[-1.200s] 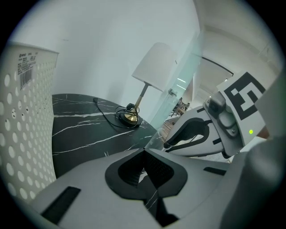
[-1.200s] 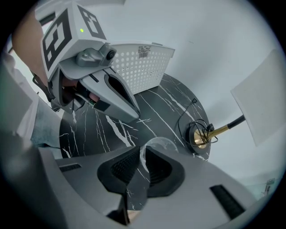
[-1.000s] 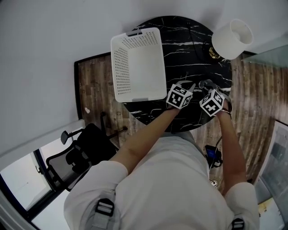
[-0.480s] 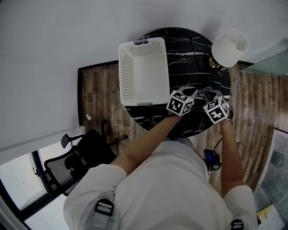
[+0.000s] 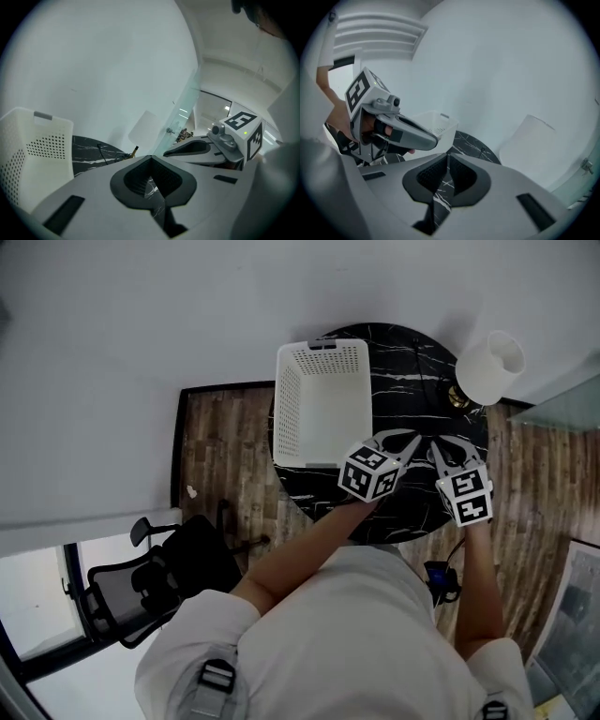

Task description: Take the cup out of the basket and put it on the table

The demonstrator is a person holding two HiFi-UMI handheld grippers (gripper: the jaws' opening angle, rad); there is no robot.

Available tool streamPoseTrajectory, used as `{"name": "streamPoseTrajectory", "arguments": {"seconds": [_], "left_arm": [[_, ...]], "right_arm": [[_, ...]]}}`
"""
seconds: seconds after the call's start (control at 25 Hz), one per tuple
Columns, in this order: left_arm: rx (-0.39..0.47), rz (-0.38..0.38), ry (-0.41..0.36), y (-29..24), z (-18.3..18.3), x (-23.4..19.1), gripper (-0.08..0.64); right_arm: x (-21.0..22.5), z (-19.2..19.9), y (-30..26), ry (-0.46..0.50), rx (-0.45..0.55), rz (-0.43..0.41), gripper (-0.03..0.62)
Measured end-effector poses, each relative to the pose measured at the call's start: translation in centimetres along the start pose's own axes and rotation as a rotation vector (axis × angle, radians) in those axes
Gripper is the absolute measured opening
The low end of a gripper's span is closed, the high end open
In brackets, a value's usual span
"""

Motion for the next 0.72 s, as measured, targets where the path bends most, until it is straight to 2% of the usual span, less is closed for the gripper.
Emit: {"name": "streamPoseTrajectory", "arguments": {"seconds": [0.16, 0.36, 0.72], "left_arm": [[0.083, -0.03, -0.032, 4.3, -2.6, -0.2, 0.006], [0.239, -0.072, -0.064, 10.2, -5.7, 0.3, 0.006], [0.379, -0.079, -0.171, 18.8, -10.0, 2.8, 0.006]], "right_arm": [[-1.8, -4.0, 1.2, 0.004, 0.132, 0.0, 0.015], [-4.5, -8.0, 2.8, -0.021, 0.272, -0.054, 0.009], [-9.6, -14.5, 6.9, -0.015, 0.521, -0.114, 0.009]]}}
Point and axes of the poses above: the fingertips, and each gripper's own axes: y backward along the fingers, x to its right, z out of its underside, the point moved 8 cm from there along y, backward along the fingers, and after that the axes turned 7 degrees about -z, right-handed, at the moved point
